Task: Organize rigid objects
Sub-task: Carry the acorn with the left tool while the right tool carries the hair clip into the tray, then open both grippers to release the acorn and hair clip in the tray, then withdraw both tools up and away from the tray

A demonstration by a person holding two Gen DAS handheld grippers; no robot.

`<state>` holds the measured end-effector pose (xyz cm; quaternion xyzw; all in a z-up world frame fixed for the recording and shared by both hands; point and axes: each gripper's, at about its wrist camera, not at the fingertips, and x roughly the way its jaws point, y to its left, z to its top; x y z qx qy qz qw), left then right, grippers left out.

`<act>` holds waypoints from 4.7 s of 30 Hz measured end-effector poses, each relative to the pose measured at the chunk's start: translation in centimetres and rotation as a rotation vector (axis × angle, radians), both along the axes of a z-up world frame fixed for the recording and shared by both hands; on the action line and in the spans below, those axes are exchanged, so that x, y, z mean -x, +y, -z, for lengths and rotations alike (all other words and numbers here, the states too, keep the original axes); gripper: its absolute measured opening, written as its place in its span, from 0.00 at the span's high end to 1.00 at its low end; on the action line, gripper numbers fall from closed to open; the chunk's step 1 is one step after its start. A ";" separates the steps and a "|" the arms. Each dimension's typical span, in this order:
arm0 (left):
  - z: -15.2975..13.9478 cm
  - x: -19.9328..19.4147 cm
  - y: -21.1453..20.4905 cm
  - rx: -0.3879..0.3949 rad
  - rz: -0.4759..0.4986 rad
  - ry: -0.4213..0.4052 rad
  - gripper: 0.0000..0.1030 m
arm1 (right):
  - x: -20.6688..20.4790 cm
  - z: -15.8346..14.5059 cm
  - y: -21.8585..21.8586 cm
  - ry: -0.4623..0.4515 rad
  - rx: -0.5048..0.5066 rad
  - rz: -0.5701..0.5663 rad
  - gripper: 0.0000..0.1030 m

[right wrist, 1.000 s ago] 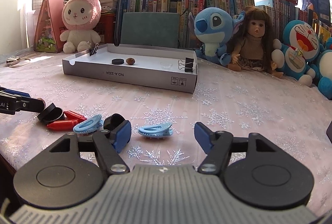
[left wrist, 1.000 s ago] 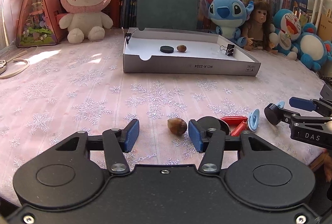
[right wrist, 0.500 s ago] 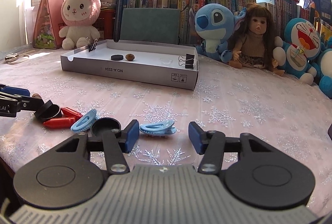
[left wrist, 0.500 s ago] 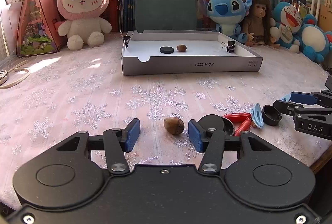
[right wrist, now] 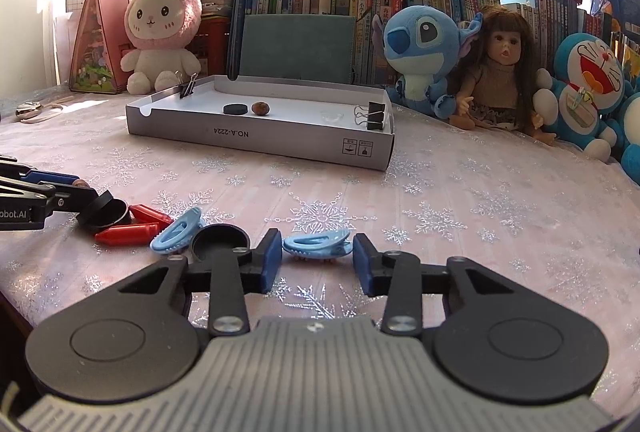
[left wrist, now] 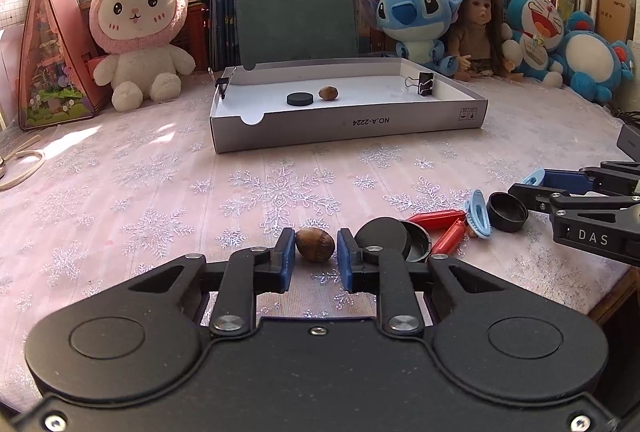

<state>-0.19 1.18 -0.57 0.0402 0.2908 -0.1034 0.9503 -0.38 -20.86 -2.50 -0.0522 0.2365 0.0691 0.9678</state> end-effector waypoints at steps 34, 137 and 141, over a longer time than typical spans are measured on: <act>-7.1 -11.3 0.0 0.105 -0.044 0.024 0.81 | -11.1 -5.6 -2.0 0.141 -0.309 0.091 0.57; -3.5 -5.6 1.2 0.325 -0.079 0.109 0.16 | -6.4 -5.4 -0.8 0.127 -0.137 -0.133 0.11; -3.1 -3.9 0.8 0.276 -0.058 0.098 0.16 | -4.6 -4.8 -0.8 0.120 -0.102 -0.148 0.11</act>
